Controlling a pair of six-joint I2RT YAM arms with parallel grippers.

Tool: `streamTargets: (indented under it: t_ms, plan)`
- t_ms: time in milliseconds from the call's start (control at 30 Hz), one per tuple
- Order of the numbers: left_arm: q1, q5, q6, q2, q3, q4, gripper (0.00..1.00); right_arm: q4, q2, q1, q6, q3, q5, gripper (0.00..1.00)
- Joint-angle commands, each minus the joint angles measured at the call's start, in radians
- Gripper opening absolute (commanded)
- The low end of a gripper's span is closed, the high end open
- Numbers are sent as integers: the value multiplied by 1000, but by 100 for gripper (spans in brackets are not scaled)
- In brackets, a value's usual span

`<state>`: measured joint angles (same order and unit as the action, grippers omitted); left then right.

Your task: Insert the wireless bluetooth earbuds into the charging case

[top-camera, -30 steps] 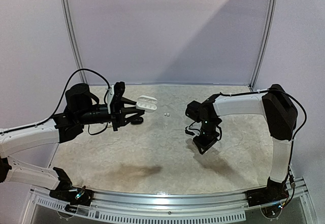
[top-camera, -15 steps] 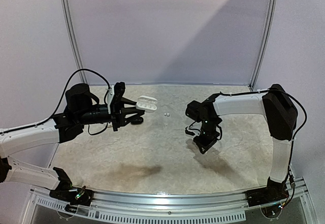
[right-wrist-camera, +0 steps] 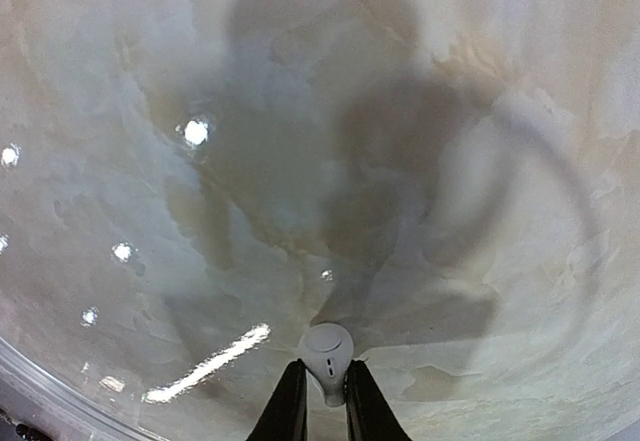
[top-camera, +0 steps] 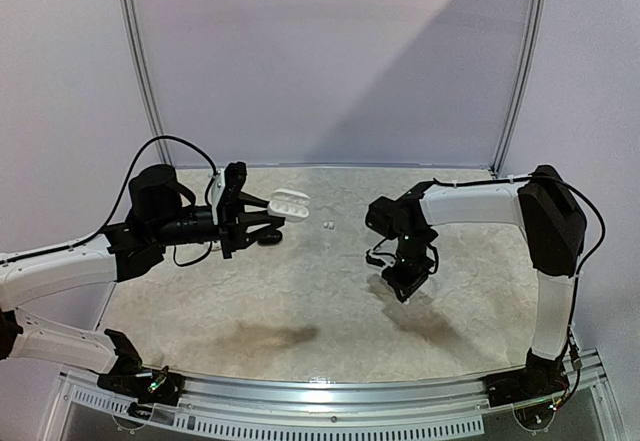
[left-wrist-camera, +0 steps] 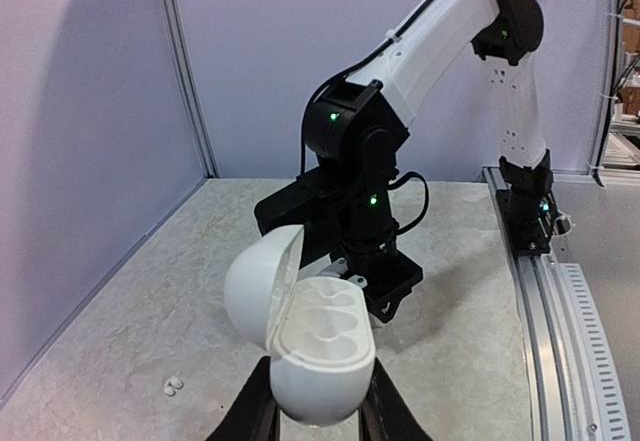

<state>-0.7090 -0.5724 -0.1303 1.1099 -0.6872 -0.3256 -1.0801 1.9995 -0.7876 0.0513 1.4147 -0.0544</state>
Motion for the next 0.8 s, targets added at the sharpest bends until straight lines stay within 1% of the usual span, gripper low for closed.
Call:
streamTargets:
  t_ms: [0,67,167,333,433,467,600,700,767]
  plan:
    - [-14,-6,-11,-22,19,4,0,-20,-34,-8,-3,15,11,12]
    - [-14,-7,-11,-22,18,4,0,-23,-32,-8,-1,13,10,10]
    - [-14,-7,-11,-22,18,4,0,-32,-33,-7,-1,13,10,1]
    - [-14,-9,-4,-25,21,-7,0,-45,-66,-8,5,40,27,0]
    - [-14,-37,-2,-22,20,-28,0,-45,-140,-8,1,79,49,0]
    - [-14,-52,-7,-20,19,-37,0,-43,-170,-8,-4,98,80,0]
    - [-14,-136,-50,-5,11,-65,0,-19,-300,-14,-24,172,84,0]
    - [-16,-196,-81,14,0,-83,0,11,-399,-47,-40,223,103,0]
    - [-21,-221,-103,30,-12,-85,0,35,-449,-86,-86,257,126,0]
